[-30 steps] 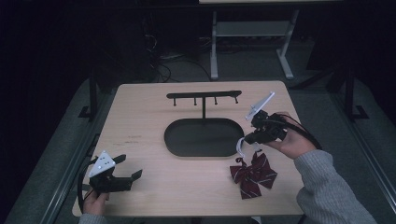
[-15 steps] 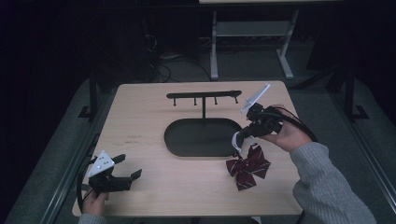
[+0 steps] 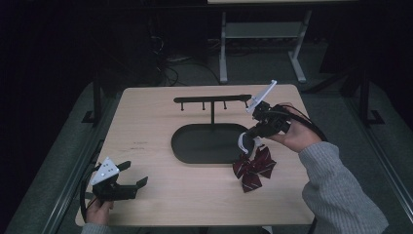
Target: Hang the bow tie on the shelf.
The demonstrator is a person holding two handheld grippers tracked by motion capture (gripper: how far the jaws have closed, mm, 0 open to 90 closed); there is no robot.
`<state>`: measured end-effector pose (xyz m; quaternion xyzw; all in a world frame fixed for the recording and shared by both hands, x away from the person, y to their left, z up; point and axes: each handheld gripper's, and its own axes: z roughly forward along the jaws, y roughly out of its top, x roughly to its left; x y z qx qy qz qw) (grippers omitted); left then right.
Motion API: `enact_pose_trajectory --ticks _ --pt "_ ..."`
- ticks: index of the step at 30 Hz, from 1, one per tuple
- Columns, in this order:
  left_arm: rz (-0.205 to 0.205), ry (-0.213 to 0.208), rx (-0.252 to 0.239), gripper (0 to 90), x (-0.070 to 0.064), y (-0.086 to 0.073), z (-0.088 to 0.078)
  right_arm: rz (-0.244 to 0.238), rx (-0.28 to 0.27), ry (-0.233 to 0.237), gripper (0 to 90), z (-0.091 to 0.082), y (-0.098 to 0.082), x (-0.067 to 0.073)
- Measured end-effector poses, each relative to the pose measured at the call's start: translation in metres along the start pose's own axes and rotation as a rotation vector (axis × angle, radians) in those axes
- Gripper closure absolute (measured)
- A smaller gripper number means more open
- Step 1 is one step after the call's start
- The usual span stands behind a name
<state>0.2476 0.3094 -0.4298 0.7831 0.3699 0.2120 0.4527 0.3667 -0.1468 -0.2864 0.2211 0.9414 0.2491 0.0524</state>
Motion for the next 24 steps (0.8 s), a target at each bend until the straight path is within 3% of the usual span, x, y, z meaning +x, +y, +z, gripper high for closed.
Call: enact_pose_trajectory --ticks 24 --pt "-0.005 0.001 -0.002 13.1 0.001 0.0 -0.001 -0.027 0.009 0.011 88.2 0.001 0.027 -0.01"
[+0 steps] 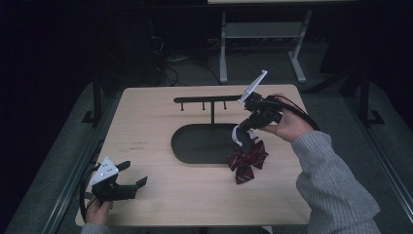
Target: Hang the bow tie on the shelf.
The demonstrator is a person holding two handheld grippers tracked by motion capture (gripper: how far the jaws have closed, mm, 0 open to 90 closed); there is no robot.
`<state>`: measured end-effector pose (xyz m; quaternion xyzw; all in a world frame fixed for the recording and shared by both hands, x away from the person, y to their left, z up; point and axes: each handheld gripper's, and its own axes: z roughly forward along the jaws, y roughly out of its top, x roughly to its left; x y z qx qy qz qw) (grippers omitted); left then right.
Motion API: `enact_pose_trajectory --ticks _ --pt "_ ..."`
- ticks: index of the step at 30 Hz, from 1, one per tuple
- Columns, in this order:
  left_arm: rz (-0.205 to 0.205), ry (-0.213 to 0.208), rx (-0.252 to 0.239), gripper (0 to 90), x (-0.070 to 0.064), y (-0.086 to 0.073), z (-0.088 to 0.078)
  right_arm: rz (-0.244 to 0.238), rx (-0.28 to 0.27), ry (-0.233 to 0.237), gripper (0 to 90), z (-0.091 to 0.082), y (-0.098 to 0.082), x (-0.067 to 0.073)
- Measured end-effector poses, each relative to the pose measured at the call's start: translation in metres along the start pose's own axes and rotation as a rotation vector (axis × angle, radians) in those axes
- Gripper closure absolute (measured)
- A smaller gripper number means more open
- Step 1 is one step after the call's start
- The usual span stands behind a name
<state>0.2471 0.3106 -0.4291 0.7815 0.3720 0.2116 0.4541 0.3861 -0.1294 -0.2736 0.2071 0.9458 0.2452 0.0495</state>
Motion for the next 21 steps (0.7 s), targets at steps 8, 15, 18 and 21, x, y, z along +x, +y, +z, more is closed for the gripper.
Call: enact_pose_trajectory --ticks 8,15,18,21 --pt "0.003 0.0 0.001 13.1 0.0 0.0 -0.001 -0.015 0.012 0.002 88.2 0.001 0.014 -0.002" --pt "-0.006 0.0 -0.006 13.1 0.0 0.0 -0.001 -0.022 0.017 0.006 88.2 0.003 0.025 -0.005" --pt "-0.004 0.0 -0.004 13.1 0.001 0.0 -0.002 -0.023 0.018 0.012 88.2 0.005 0.028 -0.007" --pt "-0.006 0.0 -0.006 13.1 0.001 0.0 -0.002 -0.029 0.025 0.013 88.2 0.007 0.03 -0.009"
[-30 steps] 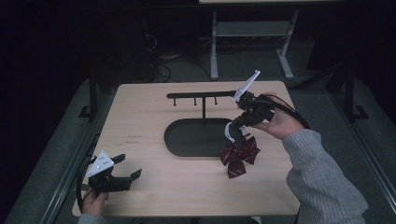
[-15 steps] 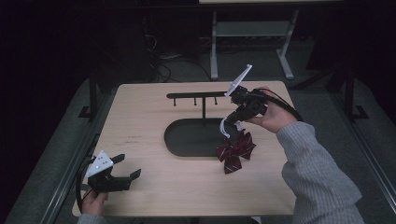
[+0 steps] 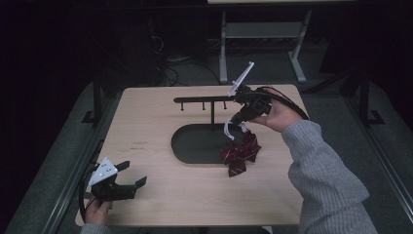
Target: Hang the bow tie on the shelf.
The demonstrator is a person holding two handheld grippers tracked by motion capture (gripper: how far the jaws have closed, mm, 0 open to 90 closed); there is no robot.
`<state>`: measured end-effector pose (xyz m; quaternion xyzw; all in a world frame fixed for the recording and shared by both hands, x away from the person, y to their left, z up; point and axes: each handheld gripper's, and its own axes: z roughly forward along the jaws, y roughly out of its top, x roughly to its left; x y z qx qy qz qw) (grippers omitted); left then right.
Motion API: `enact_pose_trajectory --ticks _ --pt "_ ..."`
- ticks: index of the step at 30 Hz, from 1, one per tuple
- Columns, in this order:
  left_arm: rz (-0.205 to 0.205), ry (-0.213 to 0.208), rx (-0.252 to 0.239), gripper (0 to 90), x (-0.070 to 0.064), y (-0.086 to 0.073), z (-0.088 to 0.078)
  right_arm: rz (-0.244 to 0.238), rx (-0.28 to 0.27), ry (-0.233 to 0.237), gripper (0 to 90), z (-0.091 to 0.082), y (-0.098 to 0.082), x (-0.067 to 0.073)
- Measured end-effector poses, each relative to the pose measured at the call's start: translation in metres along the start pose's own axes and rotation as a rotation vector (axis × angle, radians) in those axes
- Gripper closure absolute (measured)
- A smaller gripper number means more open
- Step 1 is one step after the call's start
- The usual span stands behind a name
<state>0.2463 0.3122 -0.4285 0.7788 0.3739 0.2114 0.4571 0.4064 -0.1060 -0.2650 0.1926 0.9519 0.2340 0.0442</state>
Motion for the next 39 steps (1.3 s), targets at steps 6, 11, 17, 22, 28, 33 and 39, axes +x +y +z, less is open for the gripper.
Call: enact_pose_trajectory --ticks 6,11,17,22,28,33,39 --pt "0.004 0.002 -0.003 13.1 0.0 0.0 0.0 0.003 0.007 0.002 88.2 -0.001 0.006 -0.003" --pt "0.0 0.003 -0.002 13.1 0.001 0.0 0.0 0.002 0.008 0.004 88.1 -0.001 0.01 -0.006" --pt "0.001 0.004 -0.004 13.1 0.002 -0.001 -0.001 0.002 0.013 0.0 88.2 -0.002 0.015 -0.009" --pt "0.0 0.004 -0.006 13.1 0.002 -0.001 -0.001 0.002 0.013 0.003 88.1 -0.003 0.02 -0.011" --pt "-0.004 0.003 -0.006 13.1 0.002 -0.001 -0.002 0.003 0.018 0.002 88.1 -0.002 0.025 -0.015" --pt "-0.004 0.003 -0.005 13.1 0.002 -0.001 -0.002 0.007 0.024 0.001 88.1 -0.003 0.03 -0.018" --pt "-0.008 0.005 -0.01 13.1 0.003 -0.001 -0.002 0.004 0.026 0.0 88.1 -0.005 0.037 -0.021"
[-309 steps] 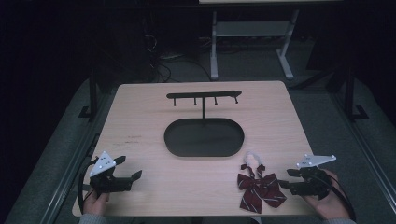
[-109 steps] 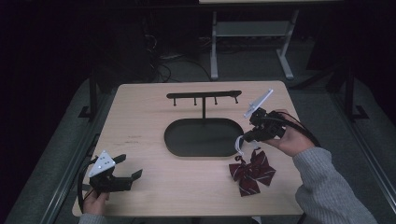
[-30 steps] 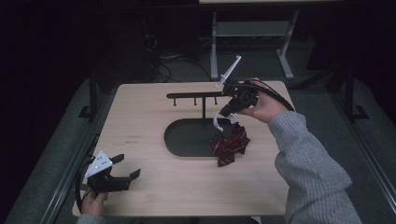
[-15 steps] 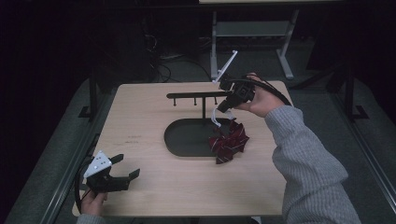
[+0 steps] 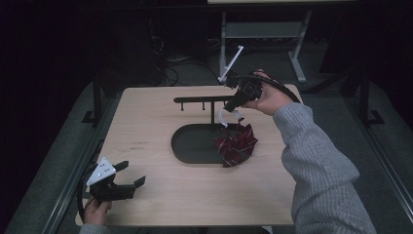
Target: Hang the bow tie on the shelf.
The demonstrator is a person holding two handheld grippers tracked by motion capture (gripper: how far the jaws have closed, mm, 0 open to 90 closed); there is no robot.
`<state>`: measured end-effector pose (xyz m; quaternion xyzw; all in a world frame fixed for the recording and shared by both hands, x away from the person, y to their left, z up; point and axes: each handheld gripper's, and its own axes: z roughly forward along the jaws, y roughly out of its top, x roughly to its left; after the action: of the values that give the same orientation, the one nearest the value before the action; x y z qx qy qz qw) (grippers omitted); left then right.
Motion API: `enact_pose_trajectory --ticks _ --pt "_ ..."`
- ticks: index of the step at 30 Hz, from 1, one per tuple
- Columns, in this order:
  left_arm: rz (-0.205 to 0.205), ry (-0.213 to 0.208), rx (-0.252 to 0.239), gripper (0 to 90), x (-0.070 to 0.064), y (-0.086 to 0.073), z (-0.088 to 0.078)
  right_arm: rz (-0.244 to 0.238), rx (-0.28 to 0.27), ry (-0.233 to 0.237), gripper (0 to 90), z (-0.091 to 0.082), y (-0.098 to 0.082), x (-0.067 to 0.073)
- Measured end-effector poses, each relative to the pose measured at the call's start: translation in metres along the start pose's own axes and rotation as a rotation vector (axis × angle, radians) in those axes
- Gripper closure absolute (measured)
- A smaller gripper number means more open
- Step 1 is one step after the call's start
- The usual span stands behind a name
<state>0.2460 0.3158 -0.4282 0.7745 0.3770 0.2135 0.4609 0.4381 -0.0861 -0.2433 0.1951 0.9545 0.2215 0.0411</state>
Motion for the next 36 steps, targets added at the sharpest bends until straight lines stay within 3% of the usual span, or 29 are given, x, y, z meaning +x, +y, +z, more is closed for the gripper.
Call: enact_pose_trajectory --ticks 21,36 --pt "0.004 0.002 -0.002 13.1 0.001 0.0 -0.002 0.016 0.013 -0.019 88.1 -0.001 0.02 -0.017" --pt "0.009 0.001 0.001 13.1 0.001 0.0 -0.002 0.082 0.059 -0.025 87.9 0.017 0.021 -0.041"
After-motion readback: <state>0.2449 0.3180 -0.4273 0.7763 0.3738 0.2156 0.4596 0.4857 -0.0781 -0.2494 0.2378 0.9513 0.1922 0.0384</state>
